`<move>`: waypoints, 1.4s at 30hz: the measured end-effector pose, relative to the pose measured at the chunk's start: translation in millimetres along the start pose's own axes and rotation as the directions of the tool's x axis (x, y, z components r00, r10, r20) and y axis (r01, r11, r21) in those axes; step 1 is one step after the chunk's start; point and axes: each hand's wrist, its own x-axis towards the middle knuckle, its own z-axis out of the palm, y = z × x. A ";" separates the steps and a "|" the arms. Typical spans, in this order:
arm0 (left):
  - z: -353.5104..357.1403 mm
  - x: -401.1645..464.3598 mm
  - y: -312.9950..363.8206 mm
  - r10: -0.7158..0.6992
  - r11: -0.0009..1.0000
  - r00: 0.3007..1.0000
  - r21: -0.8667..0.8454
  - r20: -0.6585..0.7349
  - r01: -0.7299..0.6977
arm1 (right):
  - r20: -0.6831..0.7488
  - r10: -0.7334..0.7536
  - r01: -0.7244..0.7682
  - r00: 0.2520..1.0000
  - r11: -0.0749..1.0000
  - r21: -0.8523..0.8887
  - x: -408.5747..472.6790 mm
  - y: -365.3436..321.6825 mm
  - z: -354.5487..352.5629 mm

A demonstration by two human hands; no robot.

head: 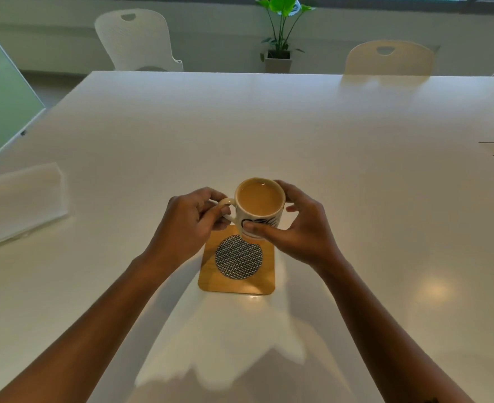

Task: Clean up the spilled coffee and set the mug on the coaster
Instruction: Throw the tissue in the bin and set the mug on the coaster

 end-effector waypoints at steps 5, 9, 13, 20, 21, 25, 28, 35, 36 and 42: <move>-9.7 -18.1 -18.5 -0.027 0.999 1.000 0.023 -0.007 0.027 | 0.022 0.015 -0.016 1.000 0.998 0.055 -14.2 -6.4 22.5; -12.9 -29.3 -29.1 -0.044 0.999 0.999 0.005 0.007 0.044 | 0.051 0.044 -0.047 0.998 0.997 0.056 -22.3 -8.8 34.5; -14.4 -35.7 -38.4 -0.055 0.998 0.998 -0.028 0.020 0.056 | 0.068 0.088 -0.092 0.994 0.994 0.057 -28.6 -10.1 42.4; -10.9 -42.7 -51.5 -0.047 0.997 0.998 -0.061 0.033 0.049 | 0.086 0.134 -0.138 0.987 0.990 0.035 -36.4 -8.4 48.5; -10.5 -43.1 -53.2 -0.050 0.996 0.998 -0.066 0.036 0.053 | 0.088 0.137 -0.140 0.987 0.990 0.030 -37.2 -8.0 49.2; -9.2 -44.9 -57.7 -0.053 0.994 0.997 -0.091 0.048 0.057 | 0.081 0.144 -0.147 0.986 0.989 0.026 -40.1 -8.7 51.4; -8.8 -45.1 -59.7 -0.048 0.992 0.997 -0.112 0.055 0.053 | 0.084 0.154 -0.156 0.984 0.988 0.014 -40.3 -8.2 51.4; -7.7 -46.0 -64.2 -0.036 0.992 0.998 -0.119 0.057 0.042 | 0.097 0.170 -0.174 0.981 0.984 0.034 -42.1 -3.3 52.2; -7.4 -46.5 -65.5 -0.033 0.992 0.998 -0.120 0.054 0.039 | 0.099 0.175 -0.180 0.980 0.983 0.044 -42.3 -2.9 52.7; -6.9 -51.1 -69.5 -0.018 0.993 0.999 -0.119 0.043 0.023 | 0.147 0.212 -0.220 0.966 0.975 0.041 -48.7 3.9 55.0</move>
